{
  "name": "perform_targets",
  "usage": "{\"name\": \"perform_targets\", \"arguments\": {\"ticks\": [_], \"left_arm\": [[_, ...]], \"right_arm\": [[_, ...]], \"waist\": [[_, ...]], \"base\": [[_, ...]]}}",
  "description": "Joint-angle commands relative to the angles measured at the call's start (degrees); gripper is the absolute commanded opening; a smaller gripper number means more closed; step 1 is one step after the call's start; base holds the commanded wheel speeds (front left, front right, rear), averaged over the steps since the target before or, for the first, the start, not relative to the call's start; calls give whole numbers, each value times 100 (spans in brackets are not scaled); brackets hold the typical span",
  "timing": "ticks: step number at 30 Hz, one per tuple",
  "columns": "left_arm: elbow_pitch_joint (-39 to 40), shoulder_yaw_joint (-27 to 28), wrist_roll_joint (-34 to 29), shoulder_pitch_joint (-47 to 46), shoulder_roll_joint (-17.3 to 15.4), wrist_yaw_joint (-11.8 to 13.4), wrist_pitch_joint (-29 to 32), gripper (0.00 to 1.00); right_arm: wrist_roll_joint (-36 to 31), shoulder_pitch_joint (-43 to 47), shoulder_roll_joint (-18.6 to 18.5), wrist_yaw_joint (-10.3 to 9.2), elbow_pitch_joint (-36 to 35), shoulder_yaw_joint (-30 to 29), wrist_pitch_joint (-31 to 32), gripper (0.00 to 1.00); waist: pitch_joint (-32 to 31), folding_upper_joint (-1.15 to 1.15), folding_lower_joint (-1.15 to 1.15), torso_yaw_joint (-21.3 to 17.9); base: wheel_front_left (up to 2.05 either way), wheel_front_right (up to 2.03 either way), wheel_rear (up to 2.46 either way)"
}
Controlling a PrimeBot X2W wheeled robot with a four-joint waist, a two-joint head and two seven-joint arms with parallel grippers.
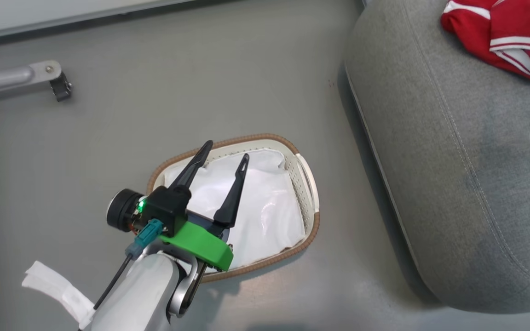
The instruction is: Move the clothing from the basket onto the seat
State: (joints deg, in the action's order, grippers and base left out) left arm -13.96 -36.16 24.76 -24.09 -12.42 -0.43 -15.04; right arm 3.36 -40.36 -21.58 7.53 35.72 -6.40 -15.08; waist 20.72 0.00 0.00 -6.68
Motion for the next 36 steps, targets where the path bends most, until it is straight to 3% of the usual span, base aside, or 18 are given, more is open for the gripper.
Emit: {"name": "perform_targets", "arguments": {"ticks": [1,11,24,31,36], "left_arm": [[12,123,7,174,34,26,-20,100],[126,1250,-183,984,365,90,-13,100],[30,2403,-535,2007,654,-113,-13,100],[113,2883,-630,2485,792,-212,-13,100],[211,3105,-714,2709,884,-281,-13,100]], "right_arm": [[-25,116,24,-8,-50,47,-12,100],[149,633,531,-8,-490,378,-12,100],[46,2246,1741,-8,-1532,424,-12,100],[525,3004,1854,-8,-1932,741,-13,100],[510,3278,1854,-8,-2037,949,-13,100]], "waist": [[-343,0,0,197],[-979,0,0,763],[-1408,0,0,1136],[-1584,0,0,1119],[-1669,0,0,1058]], "base": [[0,0,0],[0,0,0],[0,0,0],[0,0,0],[0,0,0]]}}
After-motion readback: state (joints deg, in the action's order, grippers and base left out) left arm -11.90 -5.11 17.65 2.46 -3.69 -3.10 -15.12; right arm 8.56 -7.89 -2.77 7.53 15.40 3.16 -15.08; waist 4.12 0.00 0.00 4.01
